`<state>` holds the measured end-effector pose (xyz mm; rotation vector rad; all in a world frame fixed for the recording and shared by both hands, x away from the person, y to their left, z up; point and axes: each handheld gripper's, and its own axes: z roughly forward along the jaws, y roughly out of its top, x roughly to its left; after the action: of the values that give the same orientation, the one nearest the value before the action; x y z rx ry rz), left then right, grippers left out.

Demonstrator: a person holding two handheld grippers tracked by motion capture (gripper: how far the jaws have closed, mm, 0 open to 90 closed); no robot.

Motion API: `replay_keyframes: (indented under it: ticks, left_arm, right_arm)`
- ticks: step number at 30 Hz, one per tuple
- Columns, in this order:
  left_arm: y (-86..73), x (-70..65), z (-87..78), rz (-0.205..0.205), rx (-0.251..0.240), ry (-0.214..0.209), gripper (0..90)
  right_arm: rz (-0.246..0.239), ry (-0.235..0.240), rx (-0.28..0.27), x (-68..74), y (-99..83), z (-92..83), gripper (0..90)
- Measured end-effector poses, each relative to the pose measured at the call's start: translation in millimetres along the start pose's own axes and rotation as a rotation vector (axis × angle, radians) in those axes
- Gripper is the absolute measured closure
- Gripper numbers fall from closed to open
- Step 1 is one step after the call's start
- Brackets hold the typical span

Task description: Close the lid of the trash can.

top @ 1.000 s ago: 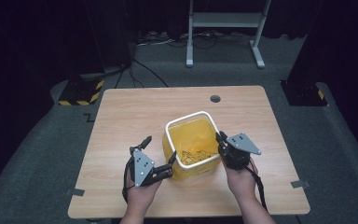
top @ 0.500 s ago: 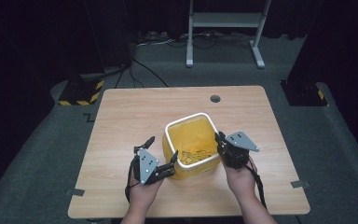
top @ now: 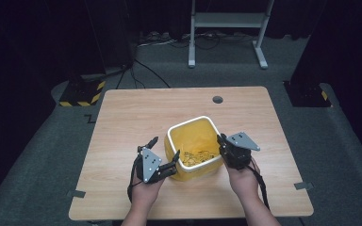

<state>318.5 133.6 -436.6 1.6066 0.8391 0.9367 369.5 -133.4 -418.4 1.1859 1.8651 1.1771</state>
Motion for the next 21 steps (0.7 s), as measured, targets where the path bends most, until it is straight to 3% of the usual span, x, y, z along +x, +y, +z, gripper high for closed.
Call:
replay_keyframes:
  ticks: [2, 6, 9, 12, 16, 18, 21]
  left_arm:
    - [-0.2, 0.3, 0.8, 0.005, -0.001, -0.002, 17.6]
    - [-5.0, 4.4, 1.8, -0.049, -0.012, -0.019, 21.1]
    - [-5.6, 4.4, 2.0, -0.061, -0.012, -0.024, 22.9]
    - [-4.2, 7.4, 4.8, -0.066, 0.005, -0.013, 24.5]
    - [-3.8, 12.7, 8.8, -0.104, 0.018, -0.017, 26.4]
    - [-2.2, 11.4, 10.3, -0.082, 0.026, -0.011, 29.5]
    - [-2.8, 12.5, 9.9, -0.094, 0.026, -0.016, 29.8]
  right_arm:
    - [0.002, 0.001, 0.011, -1.3, -0.3, 0.3, 81.8]
    - [0.016, 0.017, 0.03, -3.1, 1.5, 0.9, 81.9]
    - [0.006, 0.016, 0.033, -2.9, 1.9, 1.2, 81.9]
    - [-0.003, 0.013, 0.046, -1.8, 4.4, 2.5, 81.9]
    - [-0.01, 0.008, 0.049, -0.5, 4.5, 2.3, 82.0]
    - [-0.019, 0.011, 0.056, 0.3, 3.8, -0.4, 81.7]
    - [-0.028, 0.013, 0.058, 2.2, 1.9, -4.7, 80.7]
